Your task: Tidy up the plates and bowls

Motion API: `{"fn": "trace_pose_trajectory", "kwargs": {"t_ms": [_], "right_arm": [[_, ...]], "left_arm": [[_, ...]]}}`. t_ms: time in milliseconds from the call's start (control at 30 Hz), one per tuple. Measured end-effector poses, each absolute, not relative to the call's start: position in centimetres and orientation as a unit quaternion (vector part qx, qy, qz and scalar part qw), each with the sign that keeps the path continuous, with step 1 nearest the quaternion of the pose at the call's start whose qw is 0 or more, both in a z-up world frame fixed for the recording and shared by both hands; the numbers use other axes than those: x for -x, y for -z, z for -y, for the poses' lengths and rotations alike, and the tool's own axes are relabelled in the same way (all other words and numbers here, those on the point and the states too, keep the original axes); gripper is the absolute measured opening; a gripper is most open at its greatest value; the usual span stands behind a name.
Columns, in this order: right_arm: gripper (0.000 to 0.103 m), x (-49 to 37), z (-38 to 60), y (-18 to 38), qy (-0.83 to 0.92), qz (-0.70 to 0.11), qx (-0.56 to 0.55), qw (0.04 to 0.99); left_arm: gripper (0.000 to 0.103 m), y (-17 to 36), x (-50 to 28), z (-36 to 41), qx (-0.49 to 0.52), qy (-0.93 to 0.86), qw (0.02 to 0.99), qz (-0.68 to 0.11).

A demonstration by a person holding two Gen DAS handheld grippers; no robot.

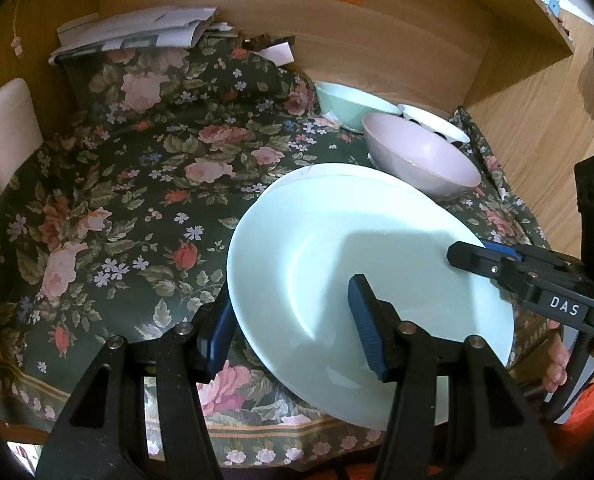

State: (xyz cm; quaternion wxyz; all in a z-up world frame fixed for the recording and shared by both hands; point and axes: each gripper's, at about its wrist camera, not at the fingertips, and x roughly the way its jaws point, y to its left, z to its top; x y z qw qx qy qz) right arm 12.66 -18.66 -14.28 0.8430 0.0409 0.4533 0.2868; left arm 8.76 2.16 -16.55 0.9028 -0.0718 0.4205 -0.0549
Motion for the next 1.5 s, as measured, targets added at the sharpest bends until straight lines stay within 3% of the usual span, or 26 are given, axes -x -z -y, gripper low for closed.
{"fn": "trace_pose_trajectory", "kwargs": {"t_ms": [1200, 1333, 1433, 1500], "right_arm": [[0.028, -13.3, 20.0, 14.1, -0.256, -0.454, -0.013, 0.853], [0.039, -12.9, 20.6, 13.3, -0.24, -0.439, 0.0, 0.866], [0.04, -12.7, 21.2, 12.9, -0.229, -0.43, 0.005, 0.873], [0.04, -12.8, 21.6, 12.6, -0.225, -0.425, 0.0, 0.877]], "left_arm": [[0.054, 18.2, -10.8, -1.1, 0.047, 0.055, 0.898, -0.435], [0.054, 18.2, -10.8, -1.2, 0.043, 0.056, 0.897, -0.437], [0.054, 17.5, -10.8, -1.4, 0.036, 0.052, 0.902, -0.428], [0.061, 16.6, -10.7, -1.7, 0.028, 0.045, 0.908, -0.416]]}}
